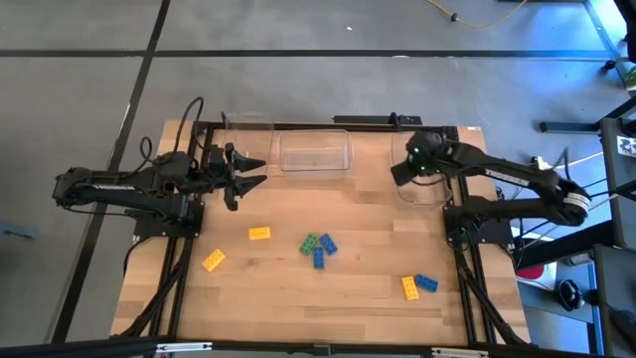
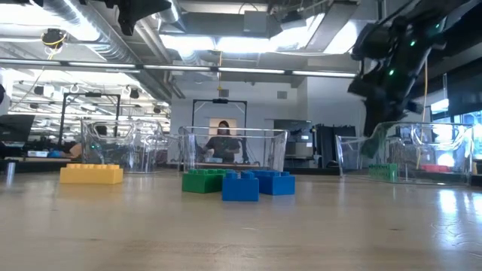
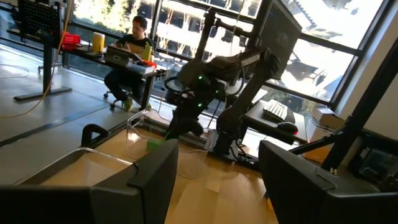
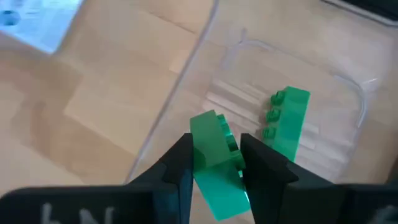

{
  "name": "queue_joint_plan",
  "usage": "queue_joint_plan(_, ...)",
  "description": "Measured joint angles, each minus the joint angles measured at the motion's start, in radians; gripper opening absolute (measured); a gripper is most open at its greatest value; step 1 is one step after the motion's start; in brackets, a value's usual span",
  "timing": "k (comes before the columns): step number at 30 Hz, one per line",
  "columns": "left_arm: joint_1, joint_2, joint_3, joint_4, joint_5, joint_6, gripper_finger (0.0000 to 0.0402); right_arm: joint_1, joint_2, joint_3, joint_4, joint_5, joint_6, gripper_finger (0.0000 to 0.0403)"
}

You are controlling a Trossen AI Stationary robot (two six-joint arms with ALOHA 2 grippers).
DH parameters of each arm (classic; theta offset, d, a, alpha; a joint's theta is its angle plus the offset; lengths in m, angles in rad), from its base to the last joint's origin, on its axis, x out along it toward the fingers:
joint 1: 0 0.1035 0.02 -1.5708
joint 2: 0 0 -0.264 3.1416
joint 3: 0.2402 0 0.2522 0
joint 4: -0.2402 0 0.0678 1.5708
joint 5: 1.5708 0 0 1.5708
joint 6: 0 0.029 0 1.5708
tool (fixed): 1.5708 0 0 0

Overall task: Sort & place blocks by color
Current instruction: Put the left green game piece into the right transparent bin

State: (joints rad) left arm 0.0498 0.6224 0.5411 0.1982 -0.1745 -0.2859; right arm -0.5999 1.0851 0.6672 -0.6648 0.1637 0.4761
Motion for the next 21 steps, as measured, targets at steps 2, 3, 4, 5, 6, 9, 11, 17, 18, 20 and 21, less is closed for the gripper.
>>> queue_joint_plan(2,0.0,0.0,0.0,0.0,0.0,0.0,0.0215,-0.022,0.043,-0.003,0.004,0.0,0.015,0.0106)
queue_joint_plan(3,0.0,0.0,0.0,0.0,0.0,0.0,0.0215,-0.032,0.061,-0.003,0.004,0.0,0.016,0.0106)
queue_joint_plan(4,0.0,0.0,0.0,0.0,0.0,0.0,0.0215,-0.04,0.078,-0.003,0.006,0.0,0.015,0.0106)
queue_joint_plan(5,0.0,0.0,0.0,0.0,0.0,0.0,0.0215,-0.045,0.093,-0.003,0.007,0.0,0.015,0.0106)
queue_joint_plan(6,0.0,0.0,0.0,0.0,0.0,-0.001,0.0215,-0.052,0.11,-0.003,0.005,0.0,0.015,0.0106)
queue_joint_plan(9,0.0,0.0,0.0,0.0,0.0,-0.001,0.0215,-0.065,0.144,-0.003,0.005,0.0,0.015,0.0108)
queue_joint_plan(11,0.0,0.0,0.0,0.0,0.0,-0.001,0.0215,-0.067,0.157,-0.002,0.009,0.002,0.015,0.0122)
queue_joint_plan(17,0.0,0.0,0.0,0.0,-0.021,-0.001,0.0215,-0.066,0.164,0.002,0.018,0.008,0.013,0.0174)
queue_joint_plan(18,0.0,0.0,0.0,0.0,-0.026,-0.001,0.0215,-0.066,0.164,0.006,0.018,0.028,0.015,0.018)
queue_joint_plan(20,0.0,0.0,0.0,0.0,-0.027,-0.001,0.0215,-0.066,0.164,0.017,0.016,0.055,0.02,0.0192)
queue_joint_plan(21,0.0,0.0,0.0,0.0,-0.027,-0.001,0.0215,-0.066,0.164,0.025,0.01,0.061,0.019,0.0199)
